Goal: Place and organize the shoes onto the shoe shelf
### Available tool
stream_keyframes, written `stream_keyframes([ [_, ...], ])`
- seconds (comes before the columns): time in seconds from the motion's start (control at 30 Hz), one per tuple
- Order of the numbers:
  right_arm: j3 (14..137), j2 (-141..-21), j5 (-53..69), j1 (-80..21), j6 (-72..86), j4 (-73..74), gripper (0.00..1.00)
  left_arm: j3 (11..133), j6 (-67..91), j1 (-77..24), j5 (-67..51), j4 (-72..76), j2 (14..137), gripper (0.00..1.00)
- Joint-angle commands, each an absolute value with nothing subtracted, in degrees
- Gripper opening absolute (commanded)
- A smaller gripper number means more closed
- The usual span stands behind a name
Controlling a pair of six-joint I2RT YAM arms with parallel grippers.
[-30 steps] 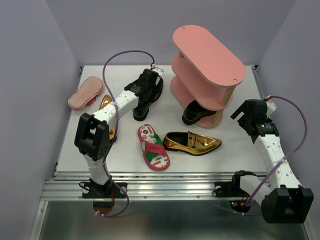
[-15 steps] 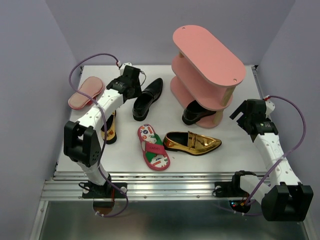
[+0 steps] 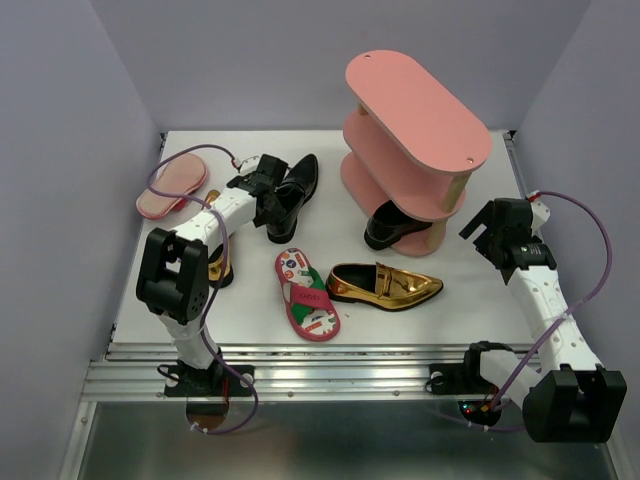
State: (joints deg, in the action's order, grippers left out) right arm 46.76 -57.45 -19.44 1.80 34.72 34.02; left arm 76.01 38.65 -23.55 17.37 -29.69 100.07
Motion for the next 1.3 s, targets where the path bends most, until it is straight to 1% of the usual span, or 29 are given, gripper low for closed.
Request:
stream_keyframes([
  [0.0, 48.3, -57.1, -19.2, 1.9, 34.7, 32.2, 1.00, 74.1, 41.0, -23.9, 18.0, -31.0, 98.7, 0.34],
  [0.07, 48.3, -57.2, -19.2, 1.9, 34.7, 32.2, 1.00, 74.4, 40.3, -23.9, 17.9, -30.9, 98.8, 0.18],
  [0.1, 48.3, -57.2, -19.1, 1.9, 34.8, 32.1, 1.00, 74.7, 39.6, -23.9, 18.2, -31.0, 99.0, 0.00],
  [0.23, 48.4, -57.3, -18.9, 1.9, 34.9, 31.9, 1.00, 77.4, 38.1, -23.9, 23.0, -33.9, 98.4, 0.00],
  [0.37, 48.4, -57.0, -19.3, 1.9, 34.8, 31.9, 1.00, 82.0, 34.8, -23.9, 31.4, -37.9, 94.4, 0.00],
  [0.53, 48.0, -57.0, -19.2, 1.9, 35.0, 31.9, 1.00, 84.7, 30.9, -23.9, 34.5, -41.2, 91.4, 0.00],
  [0.73, 48.0, -57.6, -18.2, 1.9, 35.2, 31.4, 1.00, 84.5, 25.8, -24.3, 29.4, -40.9, 88.2, 0.00],
  [0.9, 48.7, -57.8, -18.2, 1.9, 34.9, 31.3, 1.00, 85.6, 23.3, -26.6, 23.6, -38.2, 86.7, 0.00],
  [1.03, 48.8, -57.7, -17.8, 1.9, 35.1, 31.3, 1.00, 87.9, 20.7, -29.2, 19.5, -37.2, 88.7, 0.00],
  [1.13, 48.3, -57.3, -17.8, 1.9, 35.2, 31.4, 1.00, 90.5, 21.1, -30.8, 19.2, -38.2, 91.1, 0.00],
  [1.27, 48.0, -56.1, -18.1, 1.9, 35.2, 31.9, 1.00, 92.3, 20.7, -32.1, 17.8, -36.1, 91.8, 0.00],
])
